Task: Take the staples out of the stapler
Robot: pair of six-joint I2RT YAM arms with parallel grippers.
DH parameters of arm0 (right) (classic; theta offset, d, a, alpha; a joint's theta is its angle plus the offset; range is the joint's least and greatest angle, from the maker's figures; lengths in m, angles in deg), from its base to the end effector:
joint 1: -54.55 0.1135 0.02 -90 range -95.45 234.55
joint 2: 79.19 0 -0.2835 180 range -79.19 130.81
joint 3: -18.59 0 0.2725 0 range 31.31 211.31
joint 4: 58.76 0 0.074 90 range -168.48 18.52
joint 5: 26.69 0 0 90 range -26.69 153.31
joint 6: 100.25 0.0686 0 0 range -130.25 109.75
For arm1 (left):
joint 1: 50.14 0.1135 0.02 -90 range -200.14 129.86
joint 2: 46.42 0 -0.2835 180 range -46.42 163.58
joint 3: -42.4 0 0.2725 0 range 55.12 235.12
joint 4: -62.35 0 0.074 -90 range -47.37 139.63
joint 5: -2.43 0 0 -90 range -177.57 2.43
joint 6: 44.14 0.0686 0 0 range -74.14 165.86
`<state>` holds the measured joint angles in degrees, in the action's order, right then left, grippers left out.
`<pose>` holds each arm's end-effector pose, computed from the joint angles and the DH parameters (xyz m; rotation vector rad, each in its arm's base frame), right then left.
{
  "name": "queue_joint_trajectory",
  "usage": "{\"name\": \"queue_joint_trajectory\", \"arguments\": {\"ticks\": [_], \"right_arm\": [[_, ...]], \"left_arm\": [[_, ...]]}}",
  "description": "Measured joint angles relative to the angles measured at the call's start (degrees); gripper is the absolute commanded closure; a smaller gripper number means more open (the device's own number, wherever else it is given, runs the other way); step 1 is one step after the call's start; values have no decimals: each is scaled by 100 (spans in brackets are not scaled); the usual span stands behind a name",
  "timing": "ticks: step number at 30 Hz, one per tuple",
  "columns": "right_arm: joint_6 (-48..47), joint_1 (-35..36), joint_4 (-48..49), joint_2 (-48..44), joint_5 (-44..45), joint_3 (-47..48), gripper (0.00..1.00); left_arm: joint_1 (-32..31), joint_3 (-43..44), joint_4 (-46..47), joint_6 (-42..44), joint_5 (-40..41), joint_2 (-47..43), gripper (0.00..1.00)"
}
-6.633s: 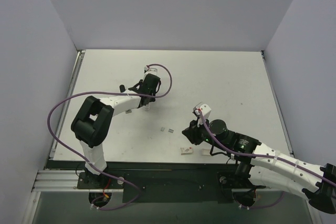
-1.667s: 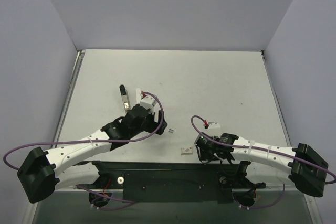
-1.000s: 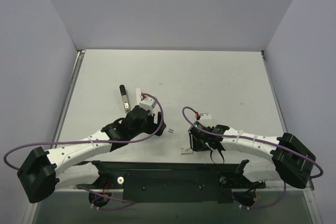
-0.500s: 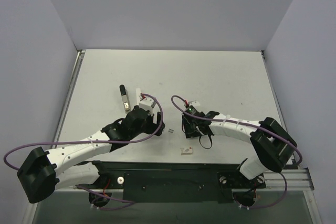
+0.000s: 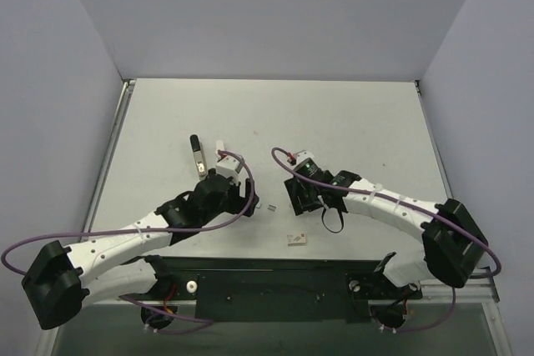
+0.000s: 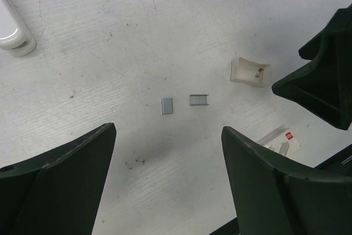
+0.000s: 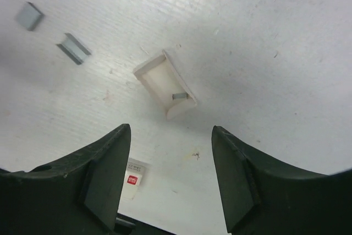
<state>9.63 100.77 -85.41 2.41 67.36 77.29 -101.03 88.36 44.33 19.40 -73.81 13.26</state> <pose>0.2263 0.2291 0.1795 -0.5335 2.4219 0.4248 0.1774 -0.1924 0.2196 0.3138 2.1332 -0.5465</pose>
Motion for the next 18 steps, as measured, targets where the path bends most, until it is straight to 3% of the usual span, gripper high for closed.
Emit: {"name": "queue_joint_trajectory", "arguments": {"ticks": [8,18], "right_arm": [[-507,170,-96,-566,-90,533,41],[-1257,531,140,435,-308,940,39]], "left_arm": [[0,0,-50,11,164,-529,11],[4,-310,-103,157,599,-1329,11]]}}
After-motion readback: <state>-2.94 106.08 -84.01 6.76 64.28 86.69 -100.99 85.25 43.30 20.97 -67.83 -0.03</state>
